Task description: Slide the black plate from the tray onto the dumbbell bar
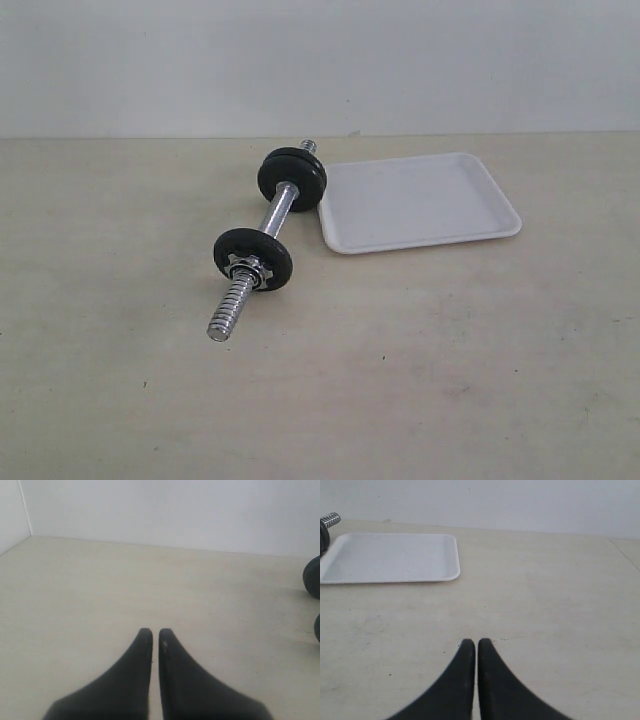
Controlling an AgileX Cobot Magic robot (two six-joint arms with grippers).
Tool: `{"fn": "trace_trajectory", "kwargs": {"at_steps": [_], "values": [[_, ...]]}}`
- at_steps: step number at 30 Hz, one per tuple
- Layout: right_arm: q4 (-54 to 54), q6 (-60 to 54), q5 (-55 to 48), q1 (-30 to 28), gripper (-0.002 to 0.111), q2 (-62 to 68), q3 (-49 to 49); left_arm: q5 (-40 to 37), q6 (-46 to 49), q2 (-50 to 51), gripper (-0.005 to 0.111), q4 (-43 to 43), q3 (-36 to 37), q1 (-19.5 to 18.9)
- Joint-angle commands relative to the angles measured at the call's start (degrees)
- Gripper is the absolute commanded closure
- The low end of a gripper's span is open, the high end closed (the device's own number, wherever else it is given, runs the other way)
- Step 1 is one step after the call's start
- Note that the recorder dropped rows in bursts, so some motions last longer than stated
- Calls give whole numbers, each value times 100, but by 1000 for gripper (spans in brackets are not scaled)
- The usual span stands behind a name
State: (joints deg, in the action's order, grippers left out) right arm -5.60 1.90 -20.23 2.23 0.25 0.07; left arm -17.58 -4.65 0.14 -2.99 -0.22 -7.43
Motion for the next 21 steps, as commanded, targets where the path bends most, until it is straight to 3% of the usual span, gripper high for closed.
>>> {"fn": "trace_trajectory", "kwargs": {"at_steps": [1,21], "values": [[-2,-37,16,124,108,-25,-7,17,22,-14,102,36,22,175],[-2,-37,26,174,108,-25,-7,5,22,-14,102,36,22,213]]}}
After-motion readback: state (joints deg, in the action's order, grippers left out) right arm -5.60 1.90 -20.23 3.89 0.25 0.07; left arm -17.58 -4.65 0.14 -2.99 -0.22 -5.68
